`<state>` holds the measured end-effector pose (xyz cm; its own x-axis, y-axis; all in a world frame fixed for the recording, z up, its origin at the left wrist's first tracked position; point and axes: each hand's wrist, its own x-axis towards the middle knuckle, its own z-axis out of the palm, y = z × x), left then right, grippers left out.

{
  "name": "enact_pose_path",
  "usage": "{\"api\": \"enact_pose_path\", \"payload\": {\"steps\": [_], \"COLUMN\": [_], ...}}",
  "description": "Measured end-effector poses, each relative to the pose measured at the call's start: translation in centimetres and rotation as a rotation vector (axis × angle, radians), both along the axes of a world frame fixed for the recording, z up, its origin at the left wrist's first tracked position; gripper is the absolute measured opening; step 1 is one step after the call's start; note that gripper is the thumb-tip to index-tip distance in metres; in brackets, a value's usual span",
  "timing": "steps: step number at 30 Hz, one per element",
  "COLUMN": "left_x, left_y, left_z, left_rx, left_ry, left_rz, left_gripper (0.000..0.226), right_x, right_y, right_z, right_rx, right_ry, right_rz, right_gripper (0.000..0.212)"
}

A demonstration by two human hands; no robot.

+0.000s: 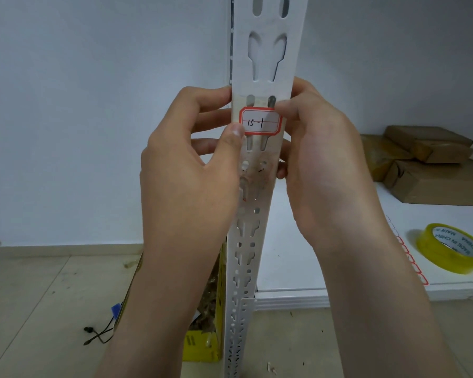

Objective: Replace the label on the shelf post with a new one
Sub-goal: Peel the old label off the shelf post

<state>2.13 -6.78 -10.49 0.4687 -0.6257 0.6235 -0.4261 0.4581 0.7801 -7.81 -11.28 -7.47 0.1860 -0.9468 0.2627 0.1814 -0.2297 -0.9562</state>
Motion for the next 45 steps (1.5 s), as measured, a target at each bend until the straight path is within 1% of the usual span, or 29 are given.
{"api": "enact_pose_path", "payload": {"steps": [7, 21, 26, 30, 33, 36, 42, 45], "left_x": [0.0, -0.2, -0.2, -0.2, -0.2, -0.2, -0.3, -0.3], "left_y": [0.0, 0.0, 0.0, 0.0, 0.0, 0.0, -0.1, -0.1], "left_z": [0.0, -0.1, -0.1, -0.1, -0.1, -0.1, -0.2, -0.2], "left_rx": [0.007, 0.001, 0.003, 0.003, 0.004, 0.007, 0.0, -0.003], "left_ry": [-0.024, -0.008, 0.0, -0.008, -0.005, -0.01, 0.006, 0.009], "left_rz": [0.012, 0.017, 0.019, 0.022, 0.019, 0.021, 0.017, 0.012], "left_gripper": [0.024, 0.024, 0.026, 0.026, 0.025, 0.024, 0.025, 0.025], "right_x": [0.1, 0.3, 0.1, 0.0, 0.2, 0.4, 0.3, 0.2], "right_y": [0.1, 0.1, 0.2, 0.2, -0.3, -0.7, -0.2, 0.0], "right_z": [-0.2, -0.3, -0.3, -0.6, -0.5, 0.0, -0.5, -0.4], "right_rx": [-0.004, -0.002, -0.013, -0.023, -0.009, 0.006, -0.02, -0.002], "right_ry": [0.003, -0.057, -0.029, -0.007, -0.039, -0.014, -0.015, -0.035], "right_rz": [-0.007, 0.026, 0.032, 0.031, 0.026, -0.017, -0.005, 0.021], "right_gripper": [0.037, 0.037, 0.037, 0.045, 0.045, 0.049, 0.039, 0.035]}}
